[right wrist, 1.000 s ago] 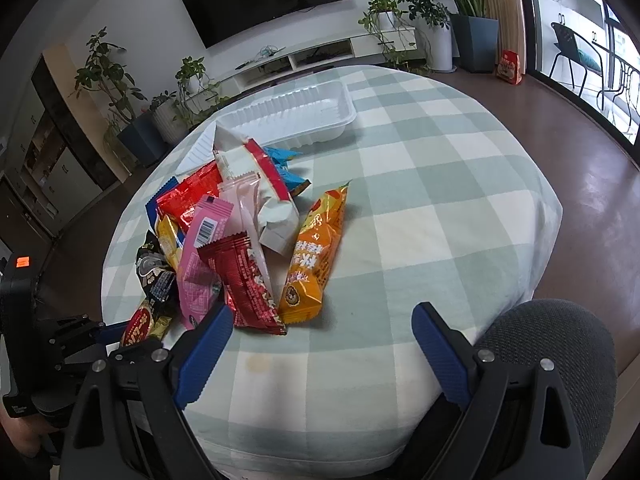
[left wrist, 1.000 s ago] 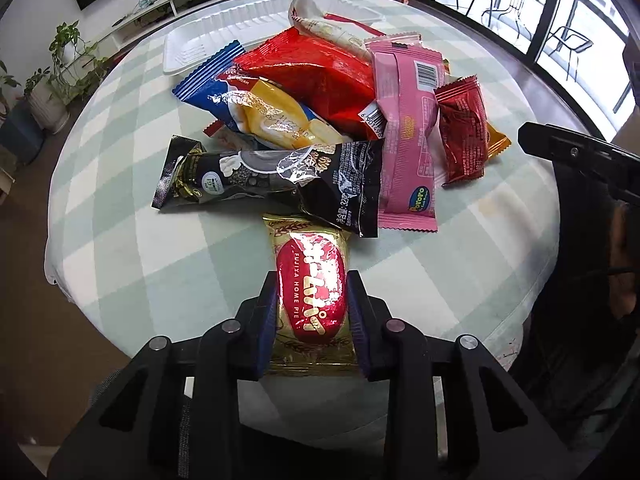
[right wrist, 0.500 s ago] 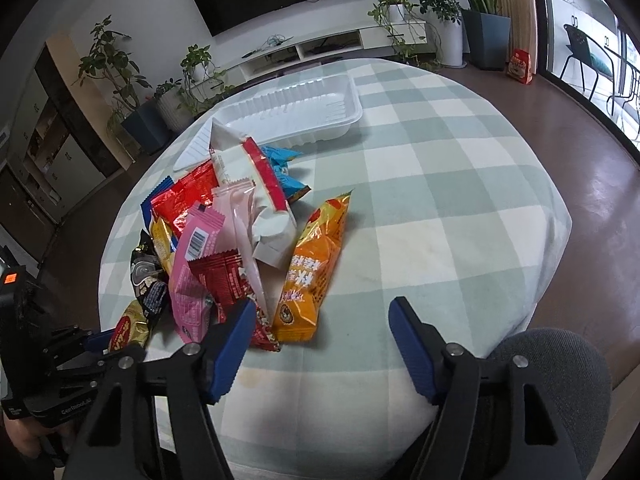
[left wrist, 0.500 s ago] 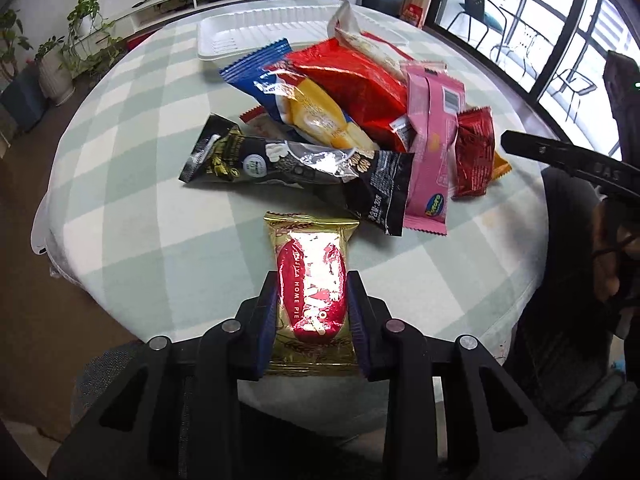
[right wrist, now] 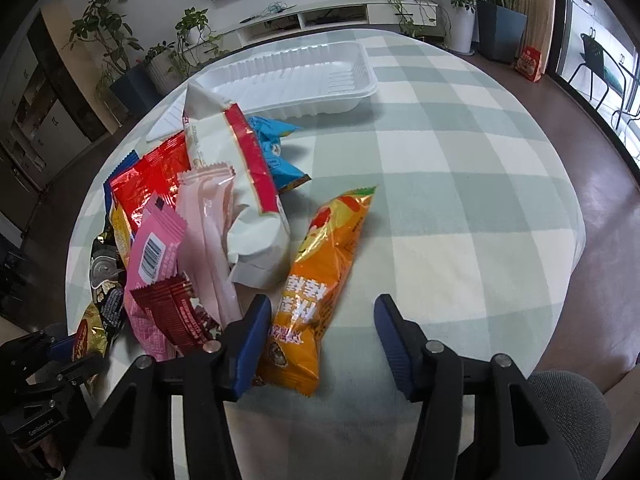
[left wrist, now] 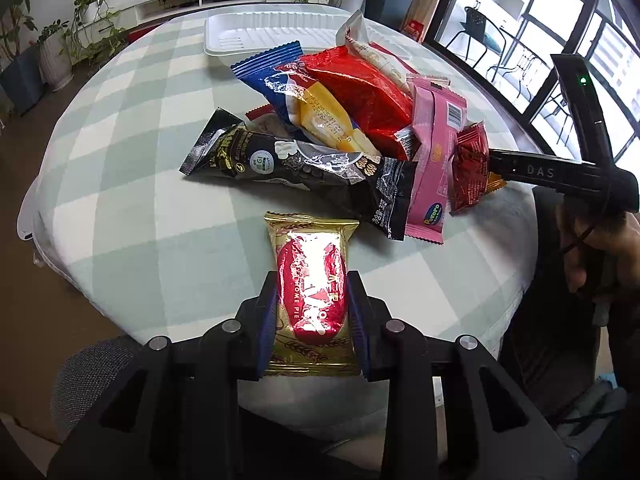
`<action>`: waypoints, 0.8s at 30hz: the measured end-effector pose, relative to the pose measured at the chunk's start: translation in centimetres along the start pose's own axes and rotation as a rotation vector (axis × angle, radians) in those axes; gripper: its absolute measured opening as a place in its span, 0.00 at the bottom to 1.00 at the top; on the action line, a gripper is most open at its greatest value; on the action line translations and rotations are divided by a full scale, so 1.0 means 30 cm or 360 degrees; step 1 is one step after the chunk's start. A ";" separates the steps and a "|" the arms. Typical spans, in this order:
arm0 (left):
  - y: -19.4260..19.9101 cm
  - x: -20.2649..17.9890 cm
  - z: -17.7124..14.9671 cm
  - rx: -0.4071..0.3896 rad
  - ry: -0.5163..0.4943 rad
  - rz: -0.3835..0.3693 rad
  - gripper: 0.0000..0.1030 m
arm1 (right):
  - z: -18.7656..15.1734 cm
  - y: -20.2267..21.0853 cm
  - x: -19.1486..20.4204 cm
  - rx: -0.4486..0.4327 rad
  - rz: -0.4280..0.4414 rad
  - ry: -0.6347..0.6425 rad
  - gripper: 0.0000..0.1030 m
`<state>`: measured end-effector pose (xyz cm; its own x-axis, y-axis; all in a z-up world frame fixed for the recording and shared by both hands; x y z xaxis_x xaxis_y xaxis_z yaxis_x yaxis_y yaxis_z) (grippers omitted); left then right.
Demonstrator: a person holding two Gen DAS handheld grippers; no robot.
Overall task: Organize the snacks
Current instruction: 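Grasp the orange chip stick with the right gripper while the left holds the wafer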
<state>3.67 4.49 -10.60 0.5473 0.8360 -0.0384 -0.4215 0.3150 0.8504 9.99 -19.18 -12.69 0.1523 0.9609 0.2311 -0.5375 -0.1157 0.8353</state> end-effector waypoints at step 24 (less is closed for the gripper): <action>0.034 0.019 -0.006 -0.0062 0.0073 -0.0038 0.29 | -0.020 0.136 -0.054 -0.0128 0.0066 -0.0006 0.26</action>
<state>3.42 5.39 -9.86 0.5244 0.8474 -0.0831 -0.4372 0.3517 0.8278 7.04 -21.04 -9.95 0.1314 0.9548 0.2665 -0.6082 -0.1347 0.7823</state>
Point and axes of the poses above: each gripper's, at about its wrist camera, not at the fingertips, and y roughly against the way its jaws point, x to its left, z to its top, the point moved 3 cm from there along -y, roughly the way its jaws point, and after that the axes turned 11 degrees about -y, right-handed, at the moved point
